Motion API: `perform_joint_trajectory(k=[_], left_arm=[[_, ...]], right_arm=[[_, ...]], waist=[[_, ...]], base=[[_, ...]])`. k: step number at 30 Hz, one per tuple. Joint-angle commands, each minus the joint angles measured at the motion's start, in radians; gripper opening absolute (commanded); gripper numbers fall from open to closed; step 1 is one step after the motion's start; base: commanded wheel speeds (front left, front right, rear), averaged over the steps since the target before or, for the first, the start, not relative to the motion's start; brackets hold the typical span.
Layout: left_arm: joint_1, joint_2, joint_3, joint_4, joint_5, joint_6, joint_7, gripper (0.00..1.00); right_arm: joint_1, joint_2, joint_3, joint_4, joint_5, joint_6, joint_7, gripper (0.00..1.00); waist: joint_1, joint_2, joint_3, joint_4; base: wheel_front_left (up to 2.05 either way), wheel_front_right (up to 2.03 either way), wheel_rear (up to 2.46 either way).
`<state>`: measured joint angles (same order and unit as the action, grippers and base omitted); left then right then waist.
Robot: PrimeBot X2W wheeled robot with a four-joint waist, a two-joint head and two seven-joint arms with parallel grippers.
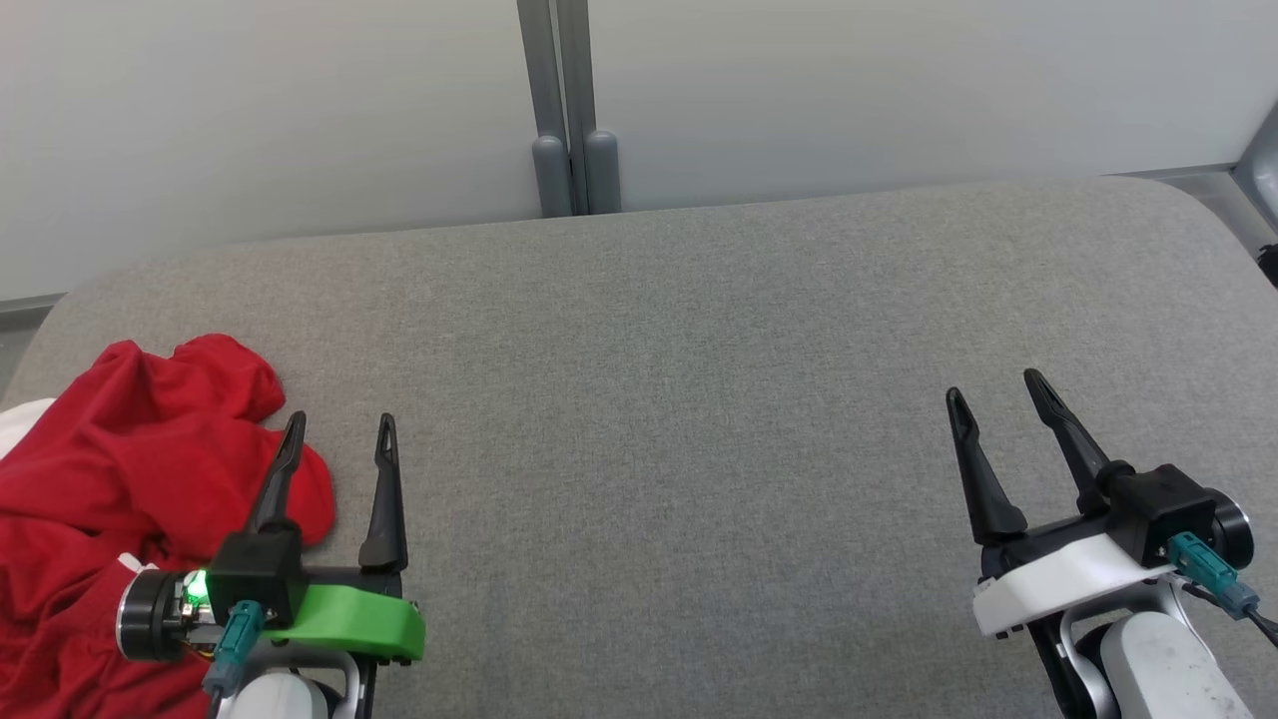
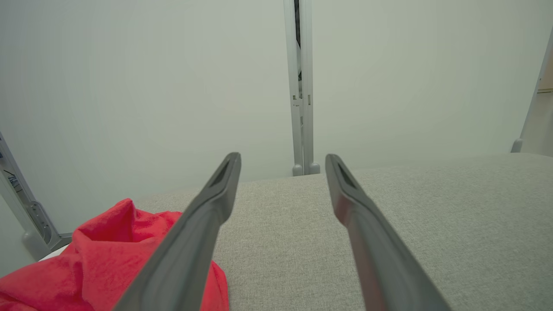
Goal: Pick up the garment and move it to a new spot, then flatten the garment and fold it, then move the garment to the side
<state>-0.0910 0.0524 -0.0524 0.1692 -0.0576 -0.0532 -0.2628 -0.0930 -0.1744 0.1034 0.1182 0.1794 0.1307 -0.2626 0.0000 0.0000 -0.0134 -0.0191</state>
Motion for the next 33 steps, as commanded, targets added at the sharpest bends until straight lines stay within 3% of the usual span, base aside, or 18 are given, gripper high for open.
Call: perform_joint_trajectory(k=[1,23,33], left_arm=[[0.001,0.000,0.003,-0.002,-0.004,-0.006,-0.003,1.00],[-0.006,-0.002,0.007,0.006,-0.023,-0.006,-0.002,1.00],[-0.017,-0.001,0.036,0.020,-0.064,-0.002,-0.002,1.00]], right_arm=[[-0.003,0.000,-0.002,0.001,0.004,0.000,-0.003,1.00],[0.000,-0.003,-0.002,0.003,0.021,0.000,-0.003,1.00],[0.008,-0.003,0.020,-0.007,0.056,0.000,-0.003,1.00]], waist=[[0.0000,0.0000,0.000,0.000],[0.0000,0.0000,0.000,0.009],[0.0000,0.0000,0.018,0.099]], base=[[0.00,0.00,0.00],[0.00,0.00,0.00],[0.00,0.00,0.00]])
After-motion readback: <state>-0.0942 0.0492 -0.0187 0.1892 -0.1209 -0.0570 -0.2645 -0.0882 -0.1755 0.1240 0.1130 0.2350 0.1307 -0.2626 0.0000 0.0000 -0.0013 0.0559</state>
